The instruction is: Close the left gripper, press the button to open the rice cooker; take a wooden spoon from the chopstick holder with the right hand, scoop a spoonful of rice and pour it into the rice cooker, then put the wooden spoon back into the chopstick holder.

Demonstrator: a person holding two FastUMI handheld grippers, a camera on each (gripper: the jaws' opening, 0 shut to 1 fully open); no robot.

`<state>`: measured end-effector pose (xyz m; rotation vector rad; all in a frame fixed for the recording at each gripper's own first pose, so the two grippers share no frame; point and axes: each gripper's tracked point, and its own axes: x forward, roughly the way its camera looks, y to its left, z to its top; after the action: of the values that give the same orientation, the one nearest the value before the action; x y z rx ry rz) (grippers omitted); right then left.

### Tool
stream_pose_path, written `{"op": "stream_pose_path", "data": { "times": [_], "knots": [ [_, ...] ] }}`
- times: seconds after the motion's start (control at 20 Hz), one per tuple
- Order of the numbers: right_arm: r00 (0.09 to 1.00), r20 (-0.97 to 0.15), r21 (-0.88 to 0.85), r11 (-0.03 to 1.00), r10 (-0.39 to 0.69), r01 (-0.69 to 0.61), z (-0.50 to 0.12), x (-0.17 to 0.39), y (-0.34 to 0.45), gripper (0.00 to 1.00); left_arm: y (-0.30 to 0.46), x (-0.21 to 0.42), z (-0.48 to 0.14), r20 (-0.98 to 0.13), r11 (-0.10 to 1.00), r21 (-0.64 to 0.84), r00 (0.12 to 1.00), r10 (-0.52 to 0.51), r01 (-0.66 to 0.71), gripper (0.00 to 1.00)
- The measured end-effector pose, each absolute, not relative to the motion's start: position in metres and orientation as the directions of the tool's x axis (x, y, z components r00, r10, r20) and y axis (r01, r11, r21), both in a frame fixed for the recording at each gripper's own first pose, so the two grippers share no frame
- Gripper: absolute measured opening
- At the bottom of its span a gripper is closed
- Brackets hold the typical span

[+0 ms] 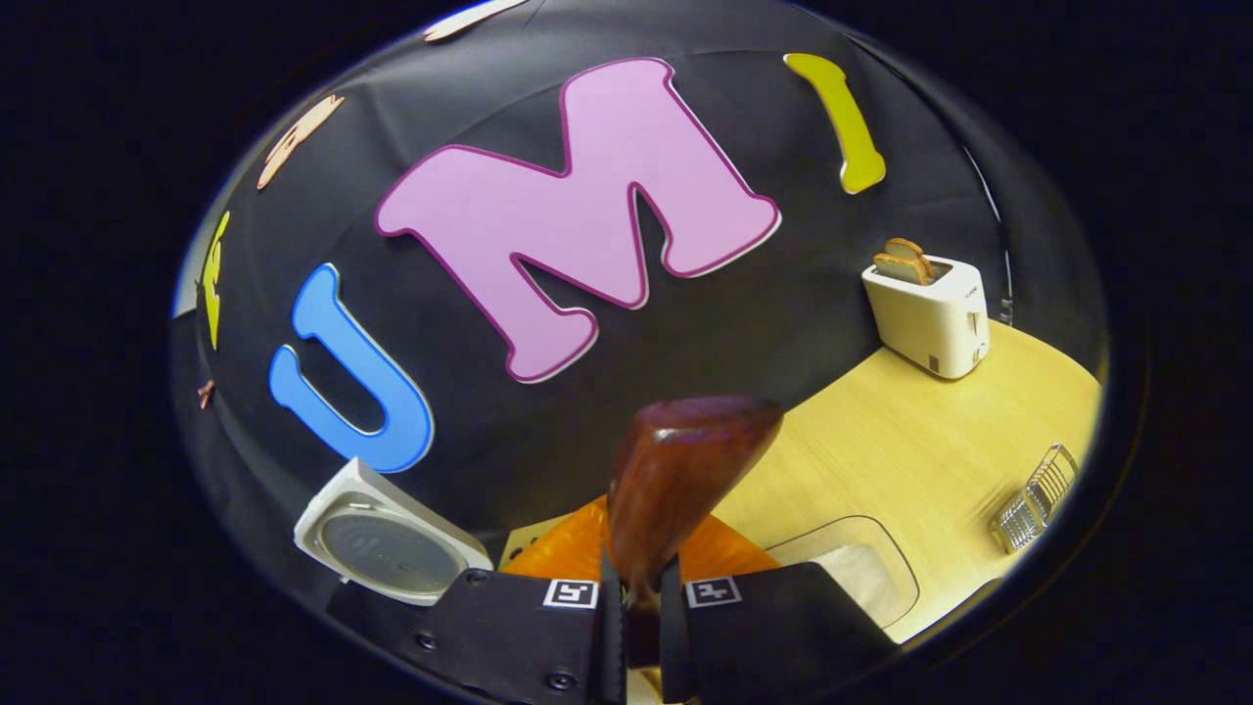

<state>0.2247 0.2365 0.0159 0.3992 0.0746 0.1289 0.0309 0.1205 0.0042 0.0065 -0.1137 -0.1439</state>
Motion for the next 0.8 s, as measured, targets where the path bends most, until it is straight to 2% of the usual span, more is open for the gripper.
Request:
{"op": "stream_pose_path", "data": {
  "times": [0.3,0.8],
  "knots": [
    [0.969,-0.029,0.389,0.896,0.246,-0.216,0.042,0.213,0.304,0.17,0.137,0.016,0.006,0.135,0.993,0.009,0.984,-0.120,0.120,0.99],
    [0.900,-0.118,0.357,0.863,0.420,-0.356,-0.009,0.195,0.431,0.17,0.190,-0.002,-0.004,0.131,0.999,-0.049,0.991,-0.006,0.013,0.99]
  ]
}}
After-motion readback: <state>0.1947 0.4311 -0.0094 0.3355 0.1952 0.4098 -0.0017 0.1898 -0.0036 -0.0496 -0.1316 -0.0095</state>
